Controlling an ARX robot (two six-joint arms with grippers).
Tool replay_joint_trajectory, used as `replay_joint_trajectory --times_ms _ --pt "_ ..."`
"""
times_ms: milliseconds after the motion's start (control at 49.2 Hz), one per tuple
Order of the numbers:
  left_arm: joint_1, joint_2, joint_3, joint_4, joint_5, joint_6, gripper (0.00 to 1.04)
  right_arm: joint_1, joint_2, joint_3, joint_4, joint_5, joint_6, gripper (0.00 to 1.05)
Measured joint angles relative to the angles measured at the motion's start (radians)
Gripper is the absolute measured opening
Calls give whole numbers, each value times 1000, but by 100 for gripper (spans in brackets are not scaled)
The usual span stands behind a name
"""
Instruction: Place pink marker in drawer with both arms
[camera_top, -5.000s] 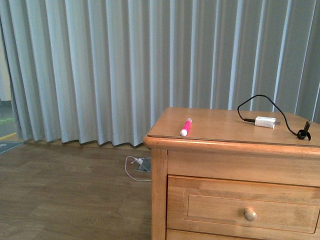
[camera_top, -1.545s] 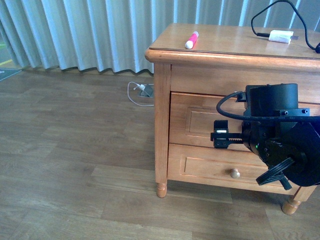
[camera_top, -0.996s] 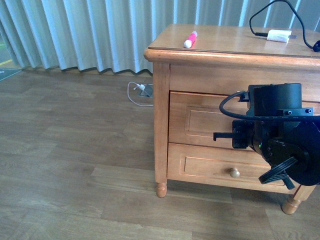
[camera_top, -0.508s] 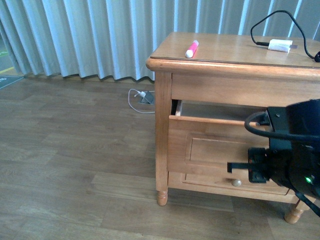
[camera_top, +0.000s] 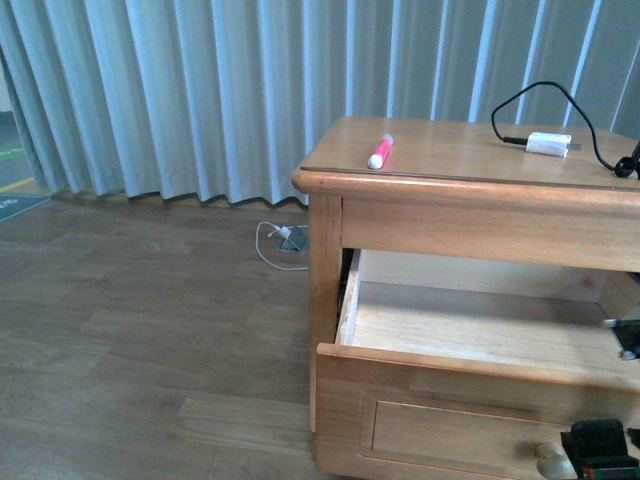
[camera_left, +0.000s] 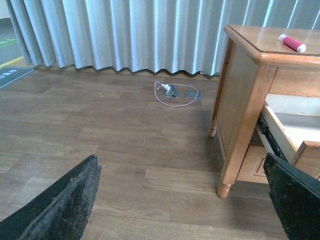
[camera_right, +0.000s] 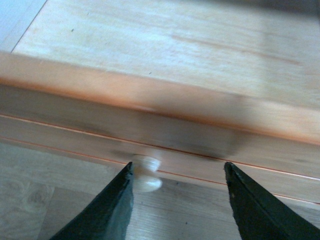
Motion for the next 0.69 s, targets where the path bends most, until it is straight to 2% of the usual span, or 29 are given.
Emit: replay_joint_trajectory --times_ms 41,163,183,346,447,589,691 --pt "0 0 0 0 0 0 99 -6 -40 -7 -29 -6 3 68" --pt "0 0 0 0 0 0 99 -40 -313 -23 -254 -84 14 96" --pt "0 0 0 0 0 0 99 -45 -351 -23 -287 -97 17 98" --pt "0 0 0 0 0 0 99 -101 -746 -14 -649 -225 8 96" --pt "0 0 0 0 0 0 99 -124 -920 -6 -801 -265 -2 96" --pt "0 0 0 0 0 0 99 -171 -1124 -13 -958 -312 6 96" --pt "0 0 0 0 0 0 99 -213 -1232 -42 -970 -354 10 96"
